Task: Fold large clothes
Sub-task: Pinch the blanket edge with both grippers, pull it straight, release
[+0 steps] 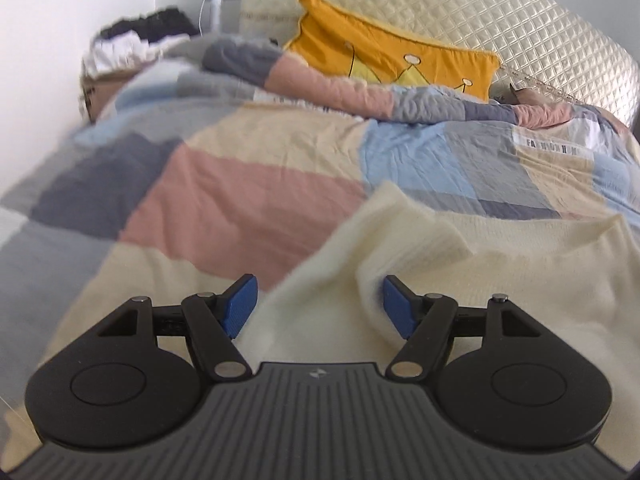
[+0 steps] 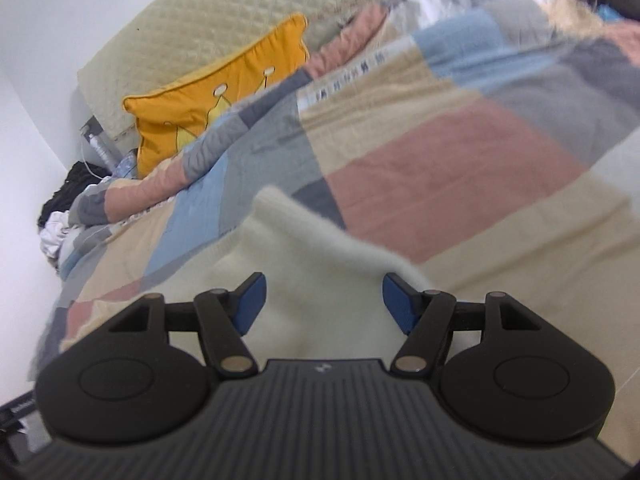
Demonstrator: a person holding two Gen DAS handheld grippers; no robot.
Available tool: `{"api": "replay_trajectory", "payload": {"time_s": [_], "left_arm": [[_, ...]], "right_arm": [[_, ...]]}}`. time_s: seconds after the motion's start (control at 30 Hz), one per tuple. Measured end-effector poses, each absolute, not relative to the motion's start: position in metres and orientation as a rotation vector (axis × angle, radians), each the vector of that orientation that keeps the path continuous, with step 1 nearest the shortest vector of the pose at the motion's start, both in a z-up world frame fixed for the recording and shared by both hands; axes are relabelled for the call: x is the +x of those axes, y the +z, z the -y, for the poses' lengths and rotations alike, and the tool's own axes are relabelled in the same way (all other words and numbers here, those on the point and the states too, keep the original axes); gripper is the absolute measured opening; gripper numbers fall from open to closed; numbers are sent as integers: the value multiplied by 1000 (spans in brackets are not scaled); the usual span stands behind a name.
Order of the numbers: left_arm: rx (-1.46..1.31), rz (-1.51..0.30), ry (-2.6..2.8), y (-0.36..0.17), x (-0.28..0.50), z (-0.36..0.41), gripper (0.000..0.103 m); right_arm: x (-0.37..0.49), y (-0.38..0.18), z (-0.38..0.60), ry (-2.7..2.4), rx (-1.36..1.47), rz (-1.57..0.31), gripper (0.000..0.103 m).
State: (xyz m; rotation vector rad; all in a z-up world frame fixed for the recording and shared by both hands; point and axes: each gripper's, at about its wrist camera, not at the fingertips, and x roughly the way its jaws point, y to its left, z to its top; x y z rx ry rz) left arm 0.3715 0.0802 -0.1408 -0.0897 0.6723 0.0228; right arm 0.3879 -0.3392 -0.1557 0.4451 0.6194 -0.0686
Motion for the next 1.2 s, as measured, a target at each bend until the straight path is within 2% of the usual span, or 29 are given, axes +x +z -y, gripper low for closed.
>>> {"api": "replay_trajectory", "payload": {"time_s": [0.2,0.4,0.47,0.57,0.6,0.63,0.67,0.7,0.77,0.93,1.07,1.1,1.2], "left_arm": [[-25,-582,75,-124,354,-81,73],[-73,-702,48,-145,376,-90,73],[-82,-751,56,-159,383,-92,70],[-146,-799,43,-174,388,-101,56],[-167,-797,35,-175,388,-104,46],[-183,-787,35,-174,387,-106,31],[-190,-767,52,-171,385,-107,21],[-198,-742,71,-167,381,-109,14],[-257,-699,77,-157,376,-116,11],[-502,-619,36,-137,364,-150,10],[-586,-613,77,-135,361,-166,6],[-579,-613,110,-136,361,-168,0],[-601,-644,178,-144,364,-183,0]], "right_arm": [[381,-149,347,-177,374,-571,68],[389,-165,360,-162,463,-651,68],[395,-176,361,-148,491,-711,67],[400,-185,357,-153,456,-735,66],[401,-185,354,-151,444,-737,54],[401,-185,351,-162,427,-737,45],[400,-185,349,-157,417,-735,30],[399,-184,348,-142,412,-727,23],[396,-179,343,-142,381,-699,17],[381,-150,337,-119,329,-596,12],[367,-134,348,-131,356,-527,12],[367,-134,352,-142,365,-522,12],[375,-148,362,-200,371,-579,12]]}}
